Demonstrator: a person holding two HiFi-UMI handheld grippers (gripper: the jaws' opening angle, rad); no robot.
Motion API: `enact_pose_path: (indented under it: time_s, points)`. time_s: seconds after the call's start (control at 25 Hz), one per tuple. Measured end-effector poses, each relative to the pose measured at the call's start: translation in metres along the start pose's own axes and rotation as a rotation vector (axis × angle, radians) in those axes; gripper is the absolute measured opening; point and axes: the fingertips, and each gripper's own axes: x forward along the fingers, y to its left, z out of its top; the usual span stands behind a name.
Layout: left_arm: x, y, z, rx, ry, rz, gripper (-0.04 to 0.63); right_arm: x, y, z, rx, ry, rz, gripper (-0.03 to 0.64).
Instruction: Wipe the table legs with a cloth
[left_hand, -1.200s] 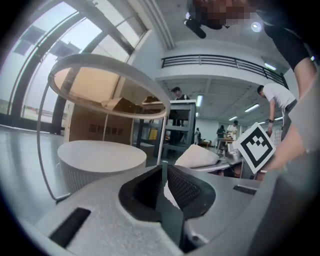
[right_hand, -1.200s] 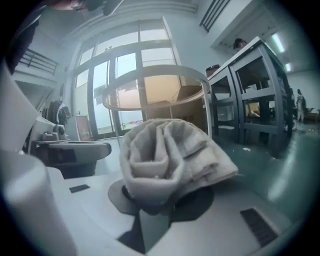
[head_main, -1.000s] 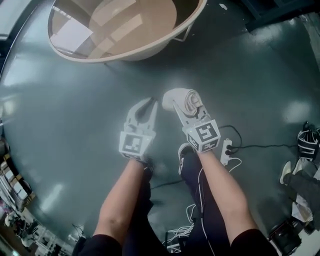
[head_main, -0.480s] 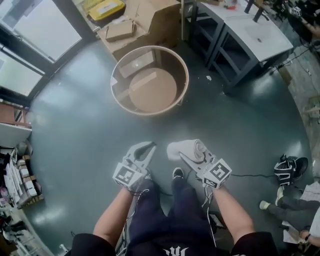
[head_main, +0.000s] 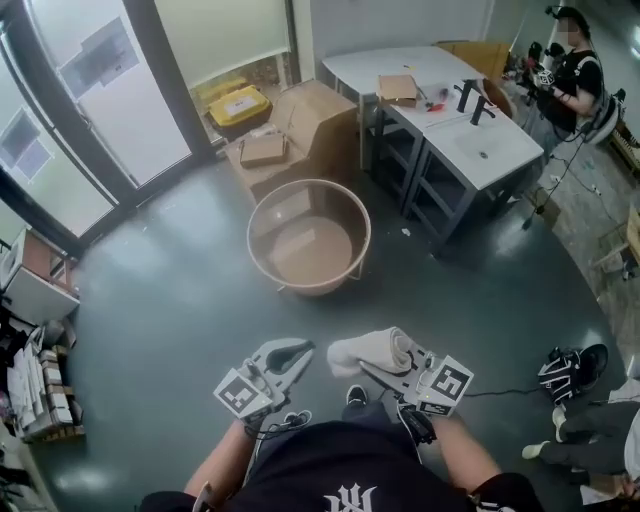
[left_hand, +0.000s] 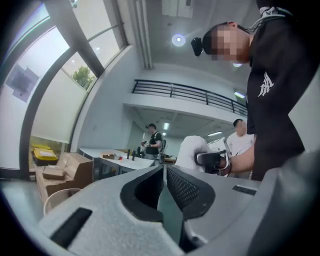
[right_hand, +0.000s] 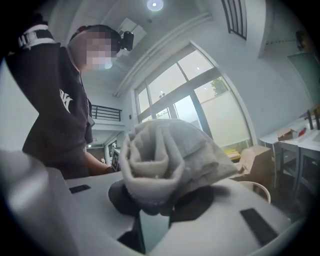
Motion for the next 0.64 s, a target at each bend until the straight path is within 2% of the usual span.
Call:
enact_pose_path:
  time_s: [0.12, 0.28, 0.4, 0.64]
  points:
    - [-0.033, -0.024, 0.003, 0.001, 0.008, -0.114, 0.021, 0.007, 0.046, 0.006, 0.031, -0.063, -0.010, 0.084]
    - [-0.093, -0.042, 0.041, 0.073, -0.029, -0.240, 0.009, 0.045, 0.100, 0.006, 0.047, -0.067, -0.030, 0.084]
    - [-0.150, -0.042, 0.047, 0.095, -0.032, -0.275, 0.009, 0.092, 0.142, -0.009, 0.049, -0.027, -0.001, 0.084]
    - [-0.227, -0.028, 0.007, 0.003, 0.028, -0.309, 0.009, 0.148, 0.196, -0.052, 0.074, 0.034, 0.026, 0.084]
